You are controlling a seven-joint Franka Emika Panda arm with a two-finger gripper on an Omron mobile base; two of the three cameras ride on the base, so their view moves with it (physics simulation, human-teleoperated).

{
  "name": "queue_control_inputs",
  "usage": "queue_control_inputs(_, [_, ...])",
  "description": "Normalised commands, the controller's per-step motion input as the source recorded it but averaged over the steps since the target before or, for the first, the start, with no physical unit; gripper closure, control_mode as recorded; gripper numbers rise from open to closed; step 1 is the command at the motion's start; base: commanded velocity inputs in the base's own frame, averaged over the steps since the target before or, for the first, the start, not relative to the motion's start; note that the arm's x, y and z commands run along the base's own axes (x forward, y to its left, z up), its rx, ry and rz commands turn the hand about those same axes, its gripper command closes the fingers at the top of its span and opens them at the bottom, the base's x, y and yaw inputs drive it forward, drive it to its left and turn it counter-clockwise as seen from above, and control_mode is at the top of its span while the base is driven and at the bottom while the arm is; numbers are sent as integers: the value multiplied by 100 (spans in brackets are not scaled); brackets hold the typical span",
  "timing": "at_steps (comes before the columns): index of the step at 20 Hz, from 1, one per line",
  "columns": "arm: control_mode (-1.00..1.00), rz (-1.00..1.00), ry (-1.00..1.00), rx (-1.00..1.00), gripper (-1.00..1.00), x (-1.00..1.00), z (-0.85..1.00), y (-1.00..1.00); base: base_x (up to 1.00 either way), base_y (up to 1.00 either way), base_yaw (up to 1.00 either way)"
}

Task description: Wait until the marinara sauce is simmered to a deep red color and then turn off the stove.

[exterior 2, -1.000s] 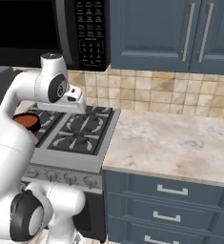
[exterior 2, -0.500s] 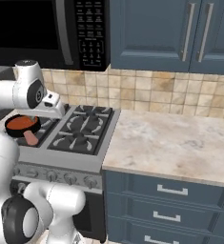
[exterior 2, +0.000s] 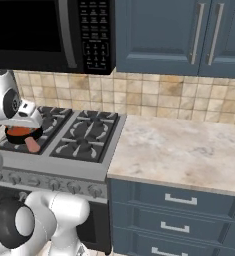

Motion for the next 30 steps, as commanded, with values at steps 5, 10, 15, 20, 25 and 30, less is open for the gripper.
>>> queue_control_inputs(5, [-100, 0, -10, 0, -100, 0, -38, 67, 0, 0, 0])
queue_control_inputs(10, [-100, 3, -14, 0, -100, 0, -44, 50, 0, 0, 0])
queue_control_inputs(15, [-100, 3, -12, 0, -100, 0, -46, 51, 0, 0, 0])
queue_control_inputs(20, [-100, 3, -18, 0, -100, -14, -31, 48, 0, 0, 0])
queue_control_inputs(25, [-100, 1, -19, 0, -100, -29, -17, 33, 0, 0, 0])
queue_control_inputs(30, [-100, 0, -16, 0, -100, -34, -26, 35, 0, 0, 0])
